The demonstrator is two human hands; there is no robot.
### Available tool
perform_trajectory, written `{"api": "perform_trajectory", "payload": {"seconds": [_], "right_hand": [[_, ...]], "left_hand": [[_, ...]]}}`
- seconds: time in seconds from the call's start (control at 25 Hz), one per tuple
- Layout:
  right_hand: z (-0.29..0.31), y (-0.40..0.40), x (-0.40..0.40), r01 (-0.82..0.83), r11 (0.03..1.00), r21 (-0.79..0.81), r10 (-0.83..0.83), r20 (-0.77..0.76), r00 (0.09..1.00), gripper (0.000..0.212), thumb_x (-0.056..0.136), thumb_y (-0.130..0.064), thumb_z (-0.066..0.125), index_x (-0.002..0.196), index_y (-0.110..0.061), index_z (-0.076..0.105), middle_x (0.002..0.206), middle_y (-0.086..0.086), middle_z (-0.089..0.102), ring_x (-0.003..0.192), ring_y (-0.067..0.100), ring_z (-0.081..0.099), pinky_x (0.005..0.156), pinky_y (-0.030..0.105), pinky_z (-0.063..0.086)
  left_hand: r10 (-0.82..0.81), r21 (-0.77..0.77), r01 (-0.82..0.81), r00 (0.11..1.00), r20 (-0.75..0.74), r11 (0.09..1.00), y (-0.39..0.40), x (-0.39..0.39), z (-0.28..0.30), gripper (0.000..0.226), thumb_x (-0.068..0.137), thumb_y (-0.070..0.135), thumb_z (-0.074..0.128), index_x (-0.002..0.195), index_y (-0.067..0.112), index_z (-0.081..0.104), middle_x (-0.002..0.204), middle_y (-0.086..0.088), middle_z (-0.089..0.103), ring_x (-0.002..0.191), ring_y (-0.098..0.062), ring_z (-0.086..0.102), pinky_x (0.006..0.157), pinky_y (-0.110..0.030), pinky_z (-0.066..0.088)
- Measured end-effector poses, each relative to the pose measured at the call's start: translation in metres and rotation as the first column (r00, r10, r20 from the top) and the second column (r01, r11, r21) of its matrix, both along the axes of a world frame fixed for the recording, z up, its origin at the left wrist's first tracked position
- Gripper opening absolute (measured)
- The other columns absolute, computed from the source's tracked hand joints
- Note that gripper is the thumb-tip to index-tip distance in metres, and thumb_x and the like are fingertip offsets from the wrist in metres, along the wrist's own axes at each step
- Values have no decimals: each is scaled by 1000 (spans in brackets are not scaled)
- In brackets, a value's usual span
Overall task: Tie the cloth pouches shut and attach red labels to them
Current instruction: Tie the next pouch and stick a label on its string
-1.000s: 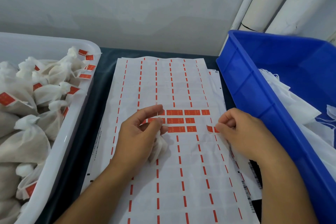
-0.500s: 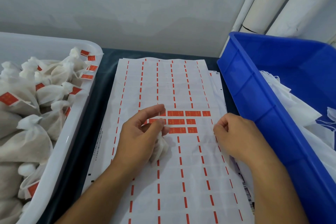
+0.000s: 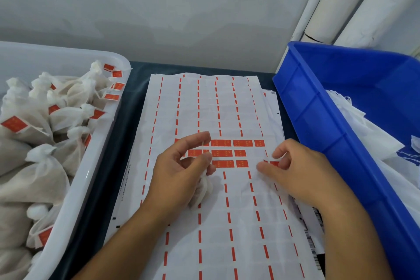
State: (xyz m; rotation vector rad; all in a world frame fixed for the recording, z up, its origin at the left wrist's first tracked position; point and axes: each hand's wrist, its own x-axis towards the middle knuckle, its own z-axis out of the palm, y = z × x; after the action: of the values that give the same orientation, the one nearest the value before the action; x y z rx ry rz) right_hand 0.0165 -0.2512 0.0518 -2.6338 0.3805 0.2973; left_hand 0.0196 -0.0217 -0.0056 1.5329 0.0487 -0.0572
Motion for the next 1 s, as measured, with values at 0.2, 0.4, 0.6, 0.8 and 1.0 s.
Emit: {"api": "perform_trajectory", "payload": {"seconds": [0.2, 0.4, 0.6, 0.8, 1.0], "right_hand": [[-6, -5, 2, 11, 1000, -28, -9, 73, 997, 12, 101, -28, 60, 90, -31, 59, 90, -11, 66, 79, 7, 63, 64, 22, 51], [-7, -9, 2, 105, 992, 75, -110, 57, 992, 13, 101, -22, 55, 89, -23, 60, 77, -4, 73, 69, 12, 72, 70, 35, 61], [-9, -10, 5, 175, 974, 144, -183, 41, 982, 15, 98, -22, 55, 87, -15, 63, 64, -4, 74, 57, 10, 73, 74, 42, 63], [-10, -13, 11, 242, 941, 238, -240, -40, 970, 20, 97, -24, 52, 88, -12, 64, 63, -4, 74, 57, 15, 74, 76, 45, 64], [-13, -18, 13, 275, 909, 314, -262, -83, 962, 20, 97, -22, 49, 91, -7, 61, 64, 4, 74, 58, 22, 75, 73, 45, 66]], "left_hand": [[-2, 3, 2, 1000, -4, 1000, 0, 0, 1, 28, 95, 26, 70, 116, 44, 70, 106, 36, 69, 84, -7, 76, 65, -20, 60], [-15, 17, 15, 1000, 5, 1000, 0, -1, 4, 30, 94, 25, 70, 119, 42, 69, 108, 36, 69, 84, -8, 76, 65, -20, 60], [-14, 27, 14, 1000, -4, 1000, 0, -2, 4, 30, 94, 26, 71, 117, 43, 69, 106, 37, 69, 85, -6, 75, 66, -21, 61], [7, 37, -6, 1000, -25, 999, -1, -2, 2, 28, 92, 27, 71, 116, 41, 70, 104, 23, 75, 84, -4, 75, 62, -16, 58], [9, 58, -7, 999, -36, 998, -2, -2, 1, 28, 94, 26, 70, 116, 43, 69, 111, 24, 72, 85, -1, 74, 61, -15, 58]]}}
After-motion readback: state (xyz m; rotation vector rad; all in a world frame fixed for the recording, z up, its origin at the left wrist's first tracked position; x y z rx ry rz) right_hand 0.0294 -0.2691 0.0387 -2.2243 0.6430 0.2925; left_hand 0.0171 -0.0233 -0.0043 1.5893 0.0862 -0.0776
